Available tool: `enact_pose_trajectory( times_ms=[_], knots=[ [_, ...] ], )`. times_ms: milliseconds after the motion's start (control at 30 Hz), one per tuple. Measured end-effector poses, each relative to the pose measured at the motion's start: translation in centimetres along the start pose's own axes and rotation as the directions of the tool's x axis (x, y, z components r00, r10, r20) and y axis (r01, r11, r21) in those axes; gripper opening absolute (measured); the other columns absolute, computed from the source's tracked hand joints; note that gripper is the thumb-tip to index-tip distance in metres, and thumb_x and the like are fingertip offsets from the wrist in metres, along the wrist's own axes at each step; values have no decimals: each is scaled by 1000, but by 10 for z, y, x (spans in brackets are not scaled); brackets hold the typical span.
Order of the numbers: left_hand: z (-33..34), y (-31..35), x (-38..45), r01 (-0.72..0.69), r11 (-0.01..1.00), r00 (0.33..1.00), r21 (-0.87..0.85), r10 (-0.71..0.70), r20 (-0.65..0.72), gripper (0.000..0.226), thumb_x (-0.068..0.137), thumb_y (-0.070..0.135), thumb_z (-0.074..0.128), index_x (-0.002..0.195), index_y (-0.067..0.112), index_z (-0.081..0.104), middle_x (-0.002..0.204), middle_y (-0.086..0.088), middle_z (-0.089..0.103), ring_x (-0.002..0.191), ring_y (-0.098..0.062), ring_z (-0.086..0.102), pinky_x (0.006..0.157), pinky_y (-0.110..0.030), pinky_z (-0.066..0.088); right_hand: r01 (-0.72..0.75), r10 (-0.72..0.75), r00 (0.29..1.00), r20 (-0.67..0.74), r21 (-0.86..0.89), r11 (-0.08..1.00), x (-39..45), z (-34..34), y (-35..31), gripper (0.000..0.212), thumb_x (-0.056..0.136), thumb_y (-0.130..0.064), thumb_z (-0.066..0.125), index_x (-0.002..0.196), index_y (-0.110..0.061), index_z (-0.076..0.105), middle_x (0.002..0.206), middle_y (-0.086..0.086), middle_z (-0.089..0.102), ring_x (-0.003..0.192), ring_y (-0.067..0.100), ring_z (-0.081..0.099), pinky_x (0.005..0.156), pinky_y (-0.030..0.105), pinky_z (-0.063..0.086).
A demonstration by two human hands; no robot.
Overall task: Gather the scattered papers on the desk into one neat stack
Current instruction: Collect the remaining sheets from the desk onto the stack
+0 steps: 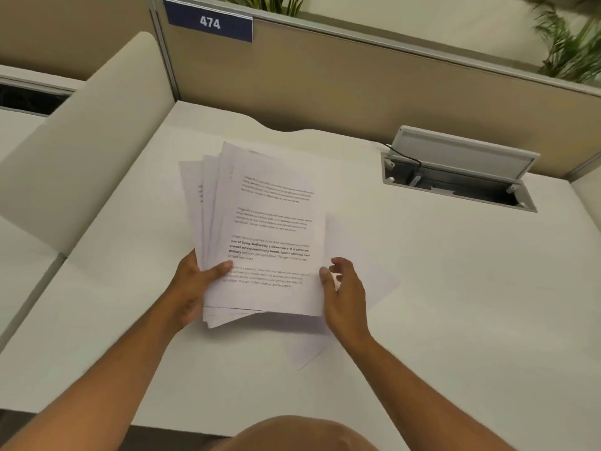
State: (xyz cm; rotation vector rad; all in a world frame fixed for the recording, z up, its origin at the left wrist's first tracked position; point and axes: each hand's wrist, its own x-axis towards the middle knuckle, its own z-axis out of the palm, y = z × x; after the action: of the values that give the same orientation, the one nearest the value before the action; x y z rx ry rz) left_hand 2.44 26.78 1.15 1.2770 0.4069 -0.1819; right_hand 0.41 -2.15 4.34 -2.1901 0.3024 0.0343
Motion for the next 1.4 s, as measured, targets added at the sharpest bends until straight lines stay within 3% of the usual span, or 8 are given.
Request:
enact_pose_trajectory(
  times_ms=[133, 267, 467, 633, 800, 933, 1167, 1400],
  knots=[
    [-10, -4, 6, -16, 1000, 1000, 8, 16, -13, 66, 86, 14, 87, 149, 15, 67, 139, -7, 81, 129, -33, 77, 116, -54, 54, 132, -17, 977, 214, -534, 835, -21, -2, 45, 58, 109, -62, 29, 163, -42, 32, 175, -1, 23, 161, 29, 19, 128, 49, 21],
    [-10, -7, 9, -19, 999, 1000, 38, 20, -11, 58, 95, 5, 80, 151, 14, 66, 142, -8, 80, 130, -34, 75, 120, -58, 50, 109, 4, 978, 209, -523, 845, -11, -27, 75, 57, 108, -62, 27, 159, -40, 42, 177, -4, 17, 165, 24, 5, 131, 53, 5],
    [6, -12, 3, 1, 998, 1000, 68, -3, 19, 54, 100, 2, 76, 152, 14, 65, 142, -7, 80, 131, -34, 75, 121, -58, 48, 130, -52, 982, 179, -459, 879, 44, -88, 113, 46, 106, -55, 51, 136, -21, 59, 167, -4, 39, 162, 20, 22, 130, 54, 8],
    [23, -15, -13, 6, 997, 998, 74, -11, 66, 61, 94, 9, 79, 153, 17, 64, 143, -5, 80, 127, -28, 79, 98, -43, 67, 291, -115, 922, 370, -465, 836, 90, -136, 125, 63, 103, -43, 63, 156, -17, 43, 163, -6, 45, 164, 19, 16, 131, 55, 10],
    [41, -20, -26, -4, 997, 999, 77, 0, 50, 63, 91, 12, 80, 152, 18, 66, 143, -4, 80, 126, -27, 79, 95, -39, 68, 6, -3, 1000, 6, -582, 813, 71, -140, 130, 60, 102, -39, 64, 154, -11, 48, 169, 10, 36, 157, 33, 29, 125, 47, 29],
    [52, -27, -37, -6, 999, 1000, 42, 6, -20, 66, 90, 12, 80, 154, 17, 64, 145, -5, 78, 131, -30, 76, 117, -53, 52, -389, 317, 919, -234, -415, 822, 11, -122, 134, 85, 91, -56, 74, 153, -9, 42, 158, 17, 36, 144, 40, 34, 113, 53, 36],
    [65, -40, -50, -22, 999, 998, 25, 24, -58, 61, 98, 4, 74, 157, 15, 61, 149, -6, 76, 137, -33, 71, 122, -57, 48, -478, 438, 873, -213, -200, 855, 34, -156, 137, 115, 68, -35, 99, 158, -9, 32, 148, 20, 48, 139, 44, 44, 108, 55, 42],
    [77, -44, -59, -51, 999, 998, -11, 50, -40, 65, 94, 7, 75, 157, 15, 61, 148, -6, 76, 135, -31, 74, 104, -46, 63, -318, 415, 883, -218, 370, 873, 66, -191, 122, 26, 83, -9, 82, 107, -11, 73, 99, 4, 76, 95, 33, 75, 81, 38, 61]
  ],
)
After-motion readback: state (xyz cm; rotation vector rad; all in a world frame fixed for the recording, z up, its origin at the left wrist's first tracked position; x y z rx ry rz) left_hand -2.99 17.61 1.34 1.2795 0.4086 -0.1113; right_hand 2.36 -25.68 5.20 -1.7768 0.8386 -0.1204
